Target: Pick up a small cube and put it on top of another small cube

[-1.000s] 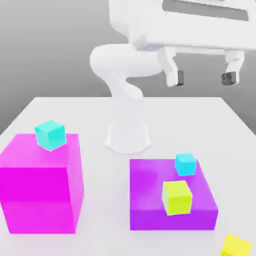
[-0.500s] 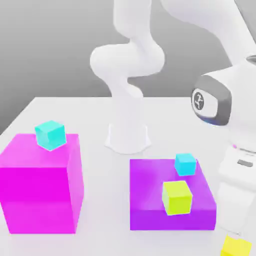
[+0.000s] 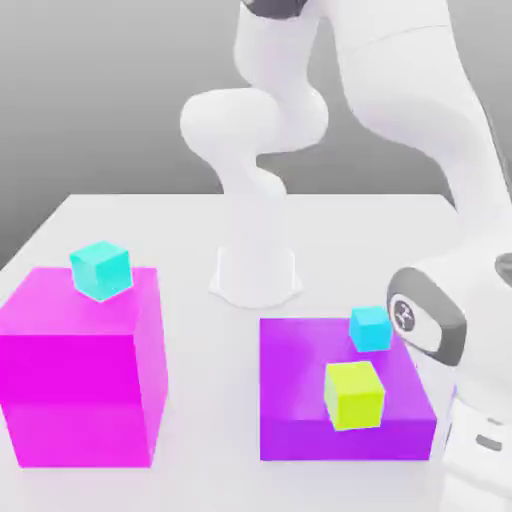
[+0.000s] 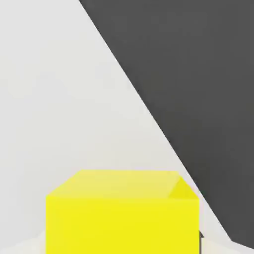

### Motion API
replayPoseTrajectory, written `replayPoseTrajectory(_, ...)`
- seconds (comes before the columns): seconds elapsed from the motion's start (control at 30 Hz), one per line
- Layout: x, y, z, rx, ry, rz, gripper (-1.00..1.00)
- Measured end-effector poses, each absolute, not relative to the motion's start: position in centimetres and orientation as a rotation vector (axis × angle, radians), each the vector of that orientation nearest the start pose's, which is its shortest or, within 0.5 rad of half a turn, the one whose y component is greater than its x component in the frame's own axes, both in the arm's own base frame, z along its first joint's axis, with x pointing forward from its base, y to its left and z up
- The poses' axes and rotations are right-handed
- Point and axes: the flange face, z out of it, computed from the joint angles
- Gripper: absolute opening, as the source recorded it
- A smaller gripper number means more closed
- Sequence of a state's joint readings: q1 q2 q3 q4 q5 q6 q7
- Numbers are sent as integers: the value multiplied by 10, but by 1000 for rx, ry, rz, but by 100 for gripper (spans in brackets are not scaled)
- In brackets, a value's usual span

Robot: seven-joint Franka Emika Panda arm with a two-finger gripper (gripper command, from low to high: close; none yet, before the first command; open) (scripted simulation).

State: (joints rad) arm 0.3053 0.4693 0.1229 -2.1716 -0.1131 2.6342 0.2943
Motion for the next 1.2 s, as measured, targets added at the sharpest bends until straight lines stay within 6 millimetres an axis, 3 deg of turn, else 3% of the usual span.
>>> replayPoseTrajectory(0.03,509,235,189,-3124,-340,1,-100)
replayPoseTrajectory(0.1,515,207,217,-3146,-252,-7,-100)
replayPoseTrajectory(0.3,522,98,294,-3192,120,-28,-100)
replayPoseTrajectory(0.37,517,49,318,-3189,287,-30,-100)
replayPoseTrajectory(0.47,500,-8,351,-3167,500,-32,-100)
replayPoseTrajectory(0.73,423,-118,422,-3035,970,-19,-100)
replayPoseTrajectory(0.93,346,-182,450,-2866,1289,-1,-100)
replayPoseTrajectory(1.07,337,-188,403,-2844,1323,1,-100)
replayPoseTrajectory(1.1,336,-188,395,-2843,1324,1,100)
replayPoseTrajectory(1.2,336,-188,395,-2843,1324,1,100)
